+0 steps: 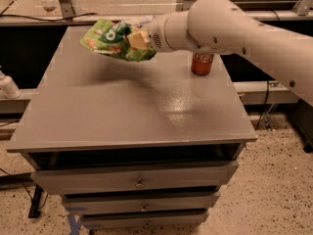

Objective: Move green rice chip bag near blue plastic bottle

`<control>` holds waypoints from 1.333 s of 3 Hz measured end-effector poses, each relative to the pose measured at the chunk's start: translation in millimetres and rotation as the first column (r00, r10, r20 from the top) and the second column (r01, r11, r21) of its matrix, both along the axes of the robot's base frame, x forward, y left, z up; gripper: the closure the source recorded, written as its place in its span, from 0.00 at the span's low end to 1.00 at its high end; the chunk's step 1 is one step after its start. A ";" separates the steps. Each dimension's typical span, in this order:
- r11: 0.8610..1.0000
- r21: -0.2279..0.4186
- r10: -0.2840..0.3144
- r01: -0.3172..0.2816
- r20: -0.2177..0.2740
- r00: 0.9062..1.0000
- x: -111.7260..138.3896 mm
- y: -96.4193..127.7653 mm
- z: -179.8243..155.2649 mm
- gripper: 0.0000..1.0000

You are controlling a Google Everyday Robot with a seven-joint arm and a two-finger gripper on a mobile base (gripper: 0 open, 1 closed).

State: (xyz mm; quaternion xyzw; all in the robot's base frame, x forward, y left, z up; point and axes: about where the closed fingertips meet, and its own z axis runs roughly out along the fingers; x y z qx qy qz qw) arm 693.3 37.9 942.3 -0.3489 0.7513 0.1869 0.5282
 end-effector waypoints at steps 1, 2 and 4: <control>0.998 -0.051 -0.021 0.021 -0.008 1.000 43.2 9.7 -12.9 1.00; 0.994 -0.100 -0.035 0.031 -0.036 0.999 69.9 14.0 -37.1 1.00; 0.987 -0.152 -0.068 0.057 -0.070 0.995 99.9 10.0 -63.3 0.82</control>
Offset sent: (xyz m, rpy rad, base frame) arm 0.1059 0.0145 -0.0682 -0.1647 0.0761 -0.0557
